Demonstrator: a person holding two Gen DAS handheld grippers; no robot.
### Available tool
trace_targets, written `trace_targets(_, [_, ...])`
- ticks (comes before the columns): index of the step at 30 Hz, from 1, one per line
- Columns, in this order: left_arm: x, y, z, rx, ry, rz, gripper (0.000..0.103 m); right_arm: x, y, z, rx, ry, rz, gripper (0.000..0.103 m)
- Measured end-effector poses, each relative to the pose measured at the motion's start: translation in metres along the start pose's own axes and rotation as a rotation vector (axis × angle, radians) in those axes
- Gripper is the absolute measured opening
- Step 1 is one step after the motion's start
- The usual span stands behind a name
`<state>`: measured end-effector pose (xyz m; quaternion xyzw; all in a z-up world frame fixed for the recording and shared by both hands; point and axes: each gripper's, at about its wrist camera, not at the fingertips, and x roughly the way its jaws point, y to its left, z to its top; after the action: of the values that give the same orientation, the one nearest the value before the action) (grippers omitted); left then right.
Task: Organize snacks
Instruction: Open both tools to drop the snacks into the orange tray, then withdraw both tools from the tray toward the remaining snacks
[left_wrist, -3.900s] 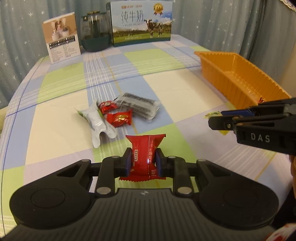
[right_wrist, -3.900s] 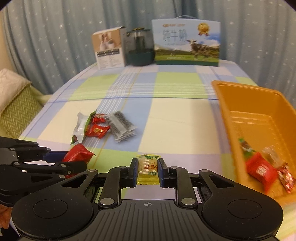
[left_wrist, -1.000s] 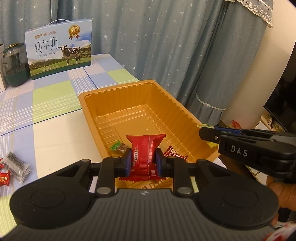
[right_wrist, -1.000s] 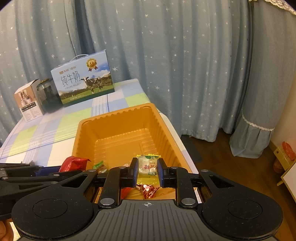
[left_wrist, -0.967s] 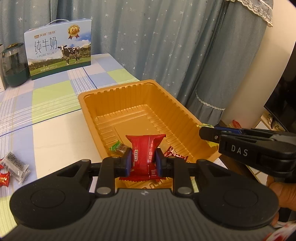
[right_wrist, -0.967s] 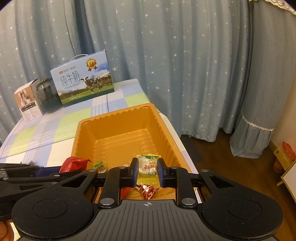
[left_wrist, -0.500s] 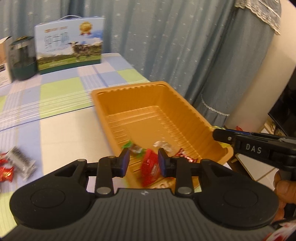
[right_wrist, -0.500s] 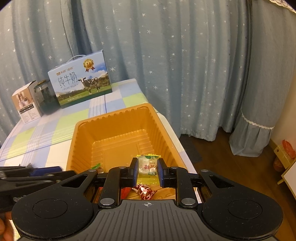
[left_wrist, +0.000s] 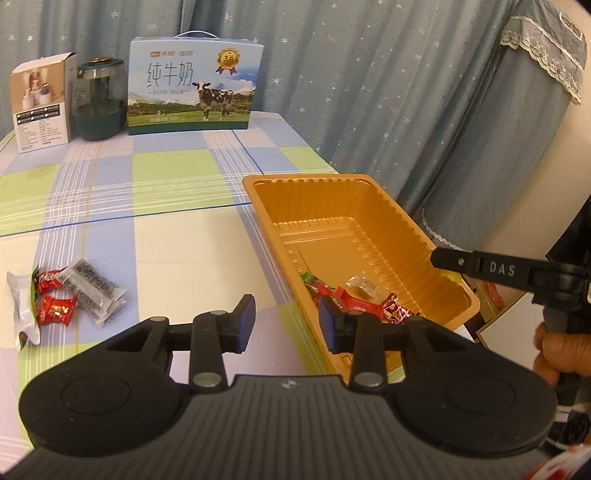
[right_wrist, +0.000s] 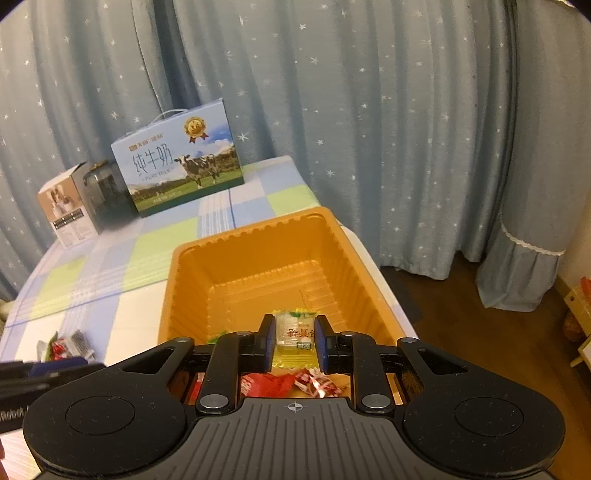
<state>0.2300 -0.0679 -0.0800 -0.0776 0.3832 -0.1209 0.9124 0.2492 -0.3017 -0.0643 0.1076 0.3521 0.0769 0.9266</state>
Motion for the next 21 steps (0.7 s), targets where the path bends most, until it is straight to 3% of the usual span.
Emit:
trace_targets(3, [-0.003,0.004,-0.003,-0.006,-0.001,0.007,0.034,0.000,-0.001,0.003,0.020,-0.007,0.022,0.024])
trace_targets(5, [-0.006,0.007,-0.005,-0.007,0.001,0.013,0.034,-0.003,-0.003,0.004,0.031,-0.018,0.017,0.039])
trace_targets(6, [-0.007,0.009,-0.006,-0.008,0.000,0.016,0.034,-0.005,-0.004,0.004,0.039,-0.023,0.013,0.041])
trace_targets(21, [-0.051,0.028,-0.023,-0.040,-0.025,0.047,0.041,-0.059,0.009,-0.016,0.095,-0.034,0.014,0.044])
